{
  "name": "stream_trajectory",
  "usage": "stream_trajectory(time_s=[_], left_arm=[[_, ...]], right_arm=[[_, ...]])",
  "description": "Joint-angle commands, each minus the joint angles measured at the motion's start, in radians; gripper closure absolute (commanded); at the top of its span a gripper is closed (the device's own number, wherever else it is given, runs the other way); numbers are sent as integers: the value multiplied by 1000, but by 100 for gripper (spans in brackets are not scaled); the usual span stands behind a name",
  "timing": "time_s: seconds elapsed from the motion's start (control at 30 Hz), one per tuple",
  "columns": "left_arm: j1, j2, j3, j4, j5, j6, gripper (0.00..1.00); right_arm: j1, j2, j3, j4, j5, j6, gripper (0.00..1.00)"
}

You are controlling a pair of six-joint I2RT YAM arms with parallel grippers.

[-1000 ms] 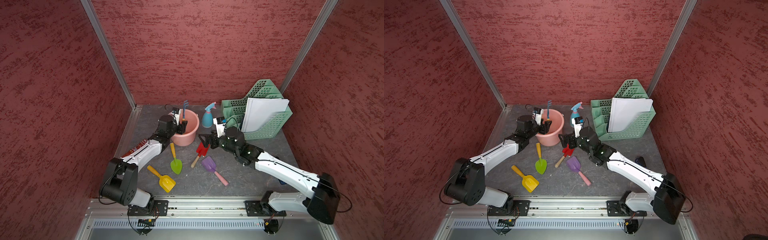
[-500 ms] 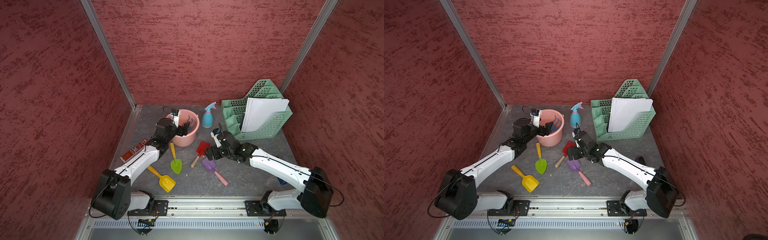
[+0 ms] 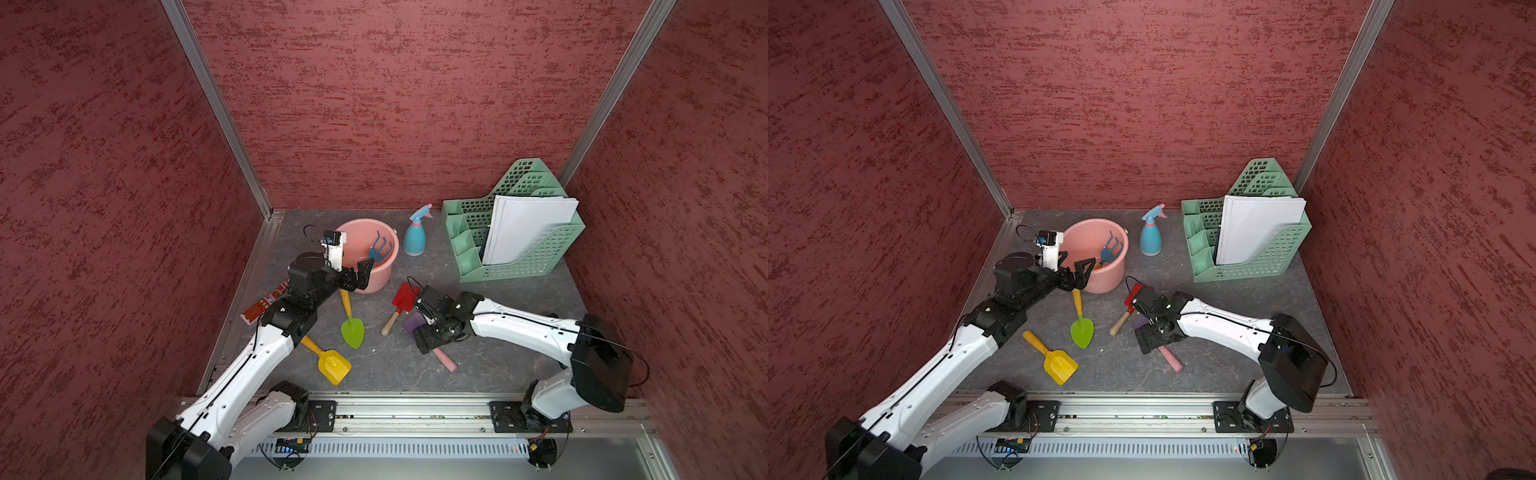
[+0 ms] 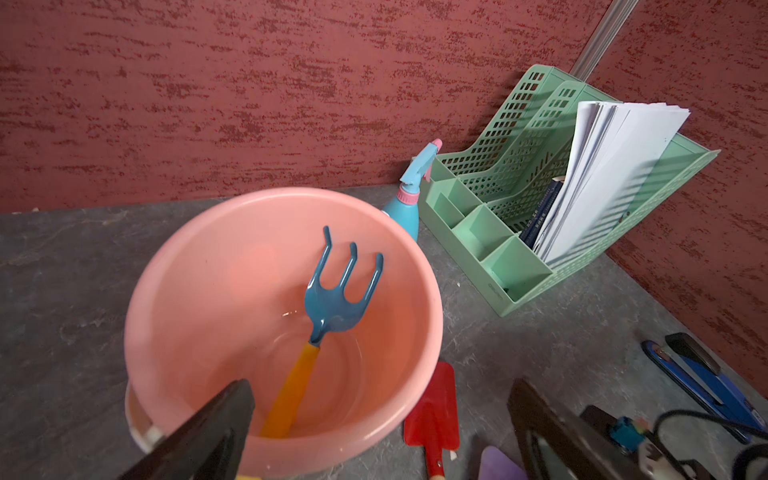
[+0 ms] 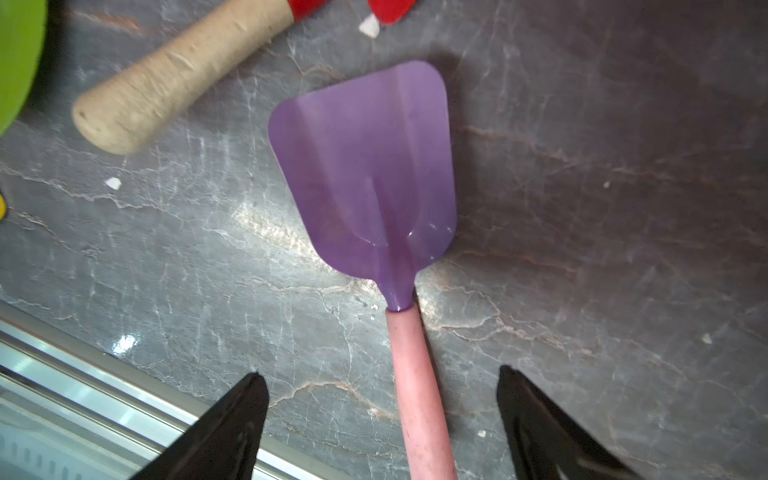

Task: Organize the gardening tools
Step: Place the gardening tool in the container, then pick up the gardening tool from the center of the board.

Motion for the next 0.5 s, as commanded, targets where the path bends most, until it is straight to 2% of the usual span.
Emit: stream_trajectory(time_s=[0.0, 0.37, 0.47], left_arm=[[-5, -51, -7, -115, 40, -38, 0], [-5, -97, -21, -175, 43, -27, 0], [-5, -103, -23, -175, 40, -28, 0]], right_arm=[[15, 13, -26, 2, 14, 29, 16], [35, 118, -69, 54, 31, 20, 37], [37, 145, -68, 52, 40, 17, 46]])
